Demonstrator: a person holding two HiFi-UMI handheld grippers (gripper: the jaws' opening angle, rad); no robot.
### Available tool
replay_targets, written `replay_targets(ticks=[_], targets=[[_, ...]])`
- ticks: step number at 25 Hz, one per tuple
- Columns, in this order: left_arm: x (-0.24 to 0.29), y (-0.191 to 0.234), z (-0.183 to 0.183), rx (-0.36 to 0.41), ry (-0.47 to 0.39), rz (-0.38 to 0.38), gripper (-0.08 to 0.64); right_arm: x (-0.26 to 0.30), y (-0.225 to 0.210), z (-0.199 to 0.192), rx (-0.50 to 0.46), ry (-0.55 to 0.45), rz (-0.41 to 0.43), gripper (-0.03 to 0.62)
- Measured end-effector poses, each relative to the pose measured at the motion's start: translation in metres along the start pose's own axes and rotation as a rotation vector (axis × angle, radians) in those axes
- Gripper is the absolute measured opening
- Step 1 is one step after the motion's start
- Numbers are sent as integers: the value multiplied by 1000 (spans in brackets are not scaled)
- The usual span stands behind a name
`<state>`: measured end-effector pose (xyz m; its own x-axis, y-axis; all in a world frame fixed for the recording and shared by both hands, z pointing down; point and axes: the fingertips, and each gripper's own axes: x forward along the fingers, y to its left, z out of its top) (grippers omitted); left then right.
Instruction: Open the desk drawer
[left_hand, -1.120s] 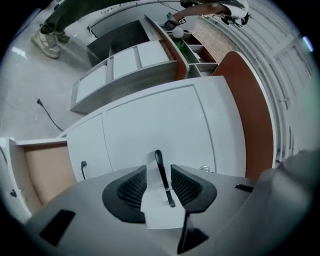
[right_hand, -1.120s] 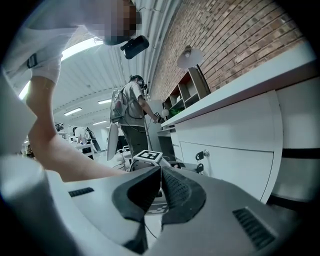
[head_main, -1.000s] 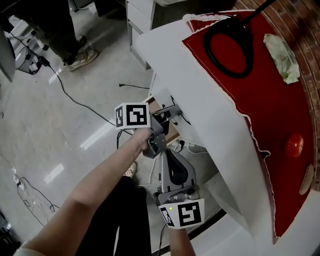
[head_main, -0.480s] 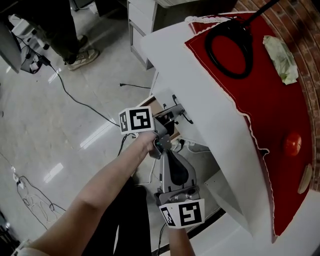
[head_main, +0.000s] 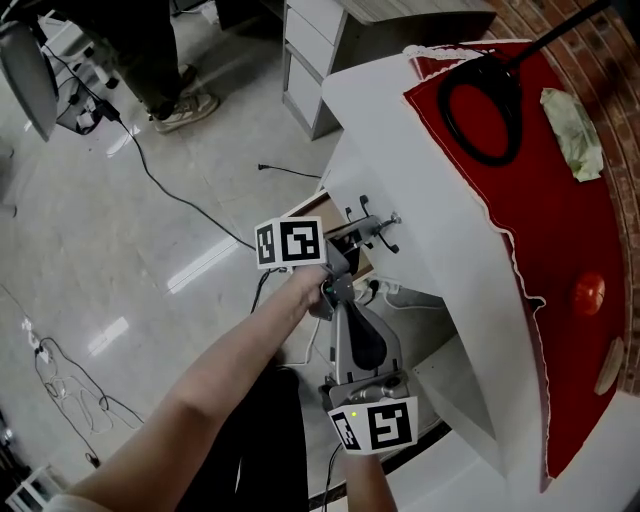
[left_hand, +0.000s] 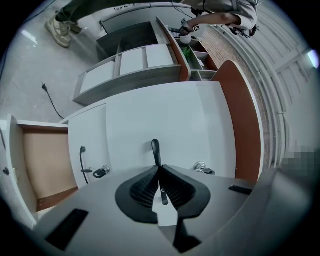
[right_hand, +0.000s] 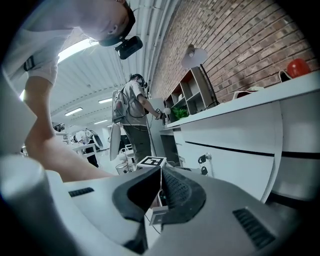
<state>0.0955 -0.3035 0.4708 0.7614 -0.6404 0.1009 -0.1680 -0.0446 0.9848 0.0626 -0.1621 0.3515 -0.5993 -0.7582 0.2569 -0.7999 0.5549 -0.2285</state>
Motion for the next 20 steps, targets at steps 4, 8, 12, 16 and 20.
replay_targets(ticks=[4,8,12,16,20], targets=[[-12,1,-2,1,-14,3,32,0,4,5,-9,-9,11,19],[-26,2,-4,13,-32,15,31,-3,4,10,-24,-18,15,18],[-37,2,-6,16,-34,29,31,-5,3,12,-40,-23,5,18],[-49,3,-8,17,-38,32,31,-7,4,13,-48,-26,2,18],[-60,5,-11,6,-45,36,31,-12,7,13,-52,-26,-3,18]])
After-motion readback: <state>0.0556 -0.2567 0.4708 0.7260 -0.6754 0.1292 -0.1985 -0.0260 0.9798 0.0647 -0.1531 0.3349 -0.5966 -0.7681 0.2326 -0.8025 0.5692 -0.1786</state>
